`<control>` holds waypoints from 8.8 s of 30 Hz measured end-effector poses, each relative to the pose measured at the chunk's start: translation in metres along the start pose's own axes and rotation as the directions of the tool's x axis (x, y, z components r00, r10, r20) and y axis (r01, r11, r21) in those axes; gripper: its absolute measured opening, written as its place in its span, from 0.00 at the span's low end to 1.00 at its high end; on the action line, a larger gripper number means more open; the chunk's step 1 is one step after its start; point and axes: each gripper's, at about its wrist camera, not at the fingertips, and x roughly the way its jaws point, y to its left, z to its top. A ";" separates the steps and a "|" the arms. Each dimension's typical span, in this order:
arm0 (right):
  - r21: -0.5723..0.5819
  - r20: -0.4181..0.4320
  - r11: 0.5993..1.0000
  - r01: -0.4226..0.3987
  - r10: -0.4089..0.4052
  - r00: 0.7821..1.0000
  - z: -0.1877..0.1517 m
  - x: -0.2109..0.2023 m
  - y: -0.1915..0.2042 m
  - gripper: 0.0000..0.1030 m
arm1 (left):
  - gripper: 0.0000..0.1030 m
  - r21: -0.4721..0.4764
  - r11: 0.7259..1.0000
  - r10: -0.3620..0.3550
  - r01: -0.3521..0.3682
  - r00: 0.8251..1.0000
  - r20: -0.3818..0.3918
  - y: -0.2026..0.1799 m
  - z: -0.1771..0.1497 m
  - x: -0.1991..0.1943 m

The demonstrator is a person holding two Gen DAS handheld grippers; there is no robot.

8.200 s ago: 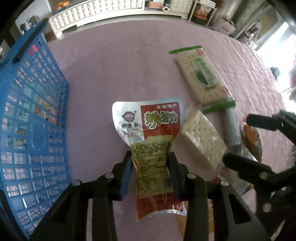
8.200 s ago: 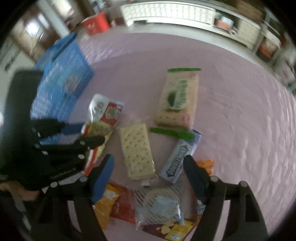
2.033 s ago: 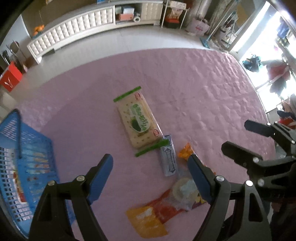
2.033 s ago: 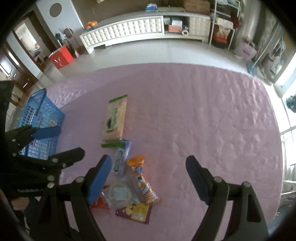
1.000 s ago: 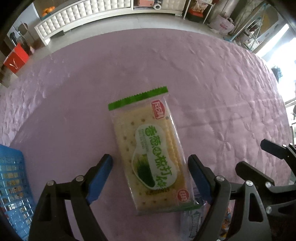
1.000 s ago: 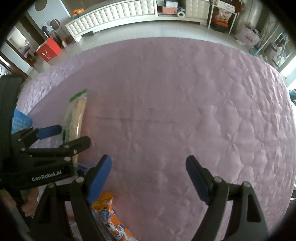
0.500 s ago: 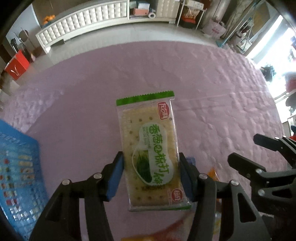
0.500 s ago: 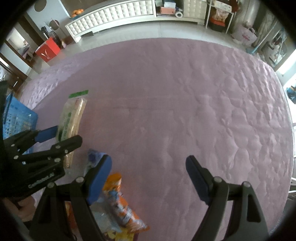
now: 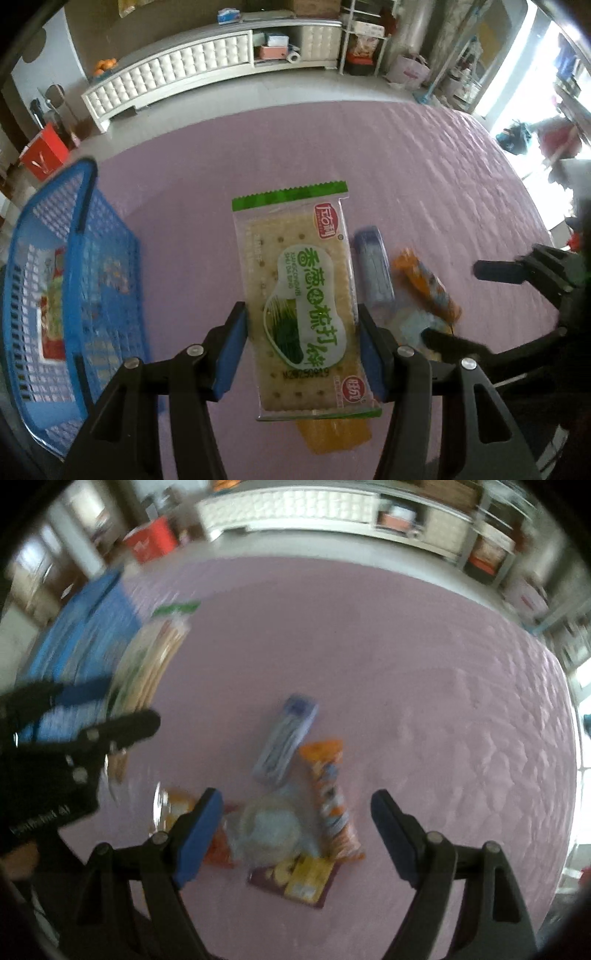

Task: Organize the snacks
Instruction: 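Lift the cracker pack with the left gripper while the right grasps the clear striped bag, then carry the cracker pack and striped bag with both grippers over the basket, then open the left gripper to drop the cracker pack into the basket, then lower the clear striped bag into the basket and open the right gripper, then move both grippers back over the remaining snacks, then grasp the yellow pouch with the left gripper, then lift the yellow pouch with the left gripper while the right grasps the red packet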

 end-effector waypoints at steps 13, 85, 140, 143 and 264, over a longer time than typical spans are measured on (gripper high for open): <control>-0.105 -0.114 0.994 -0.031 0.019 0.993 -0.015 0.050 0.020 0.83 | 0.52 0.040 0.999 0.013 -0.010 0.998 -0.065 -0.004 -0.053 0.019; -0.188 0.115 0.982 -0.033 0.055 0.992 0.079 -0.055 0.198 0.60 | 0.74 -0.103 0.994 0.030 -0.016 0.991 0.131 0.190 -0.065 -0.099; -0.338 0.060 0.941 -0.008 0.030 0.998 0.143 -0.023 0.284 0.83 | 0.74 -0.257 0.966 0.085 -0.039 0.982 0.168 0.290 -0.083 -0.130; -0.323 0.086 0.946 -0.001 0.031 0.996 0.136 -0.042 0.272 0.83 | 0.74 -0.233 0.972 0.083 -0.038 0.979 0.186 0.272 -0.080 -0.143; -0.303 0.214 0.950 0.072 -0.006 0.977 -0.034 -0.027 0.053 0.83 | 0.21 -0.142 0.986 -0.073 0.092 0.989 0.131 0.027 -0.140 -0.008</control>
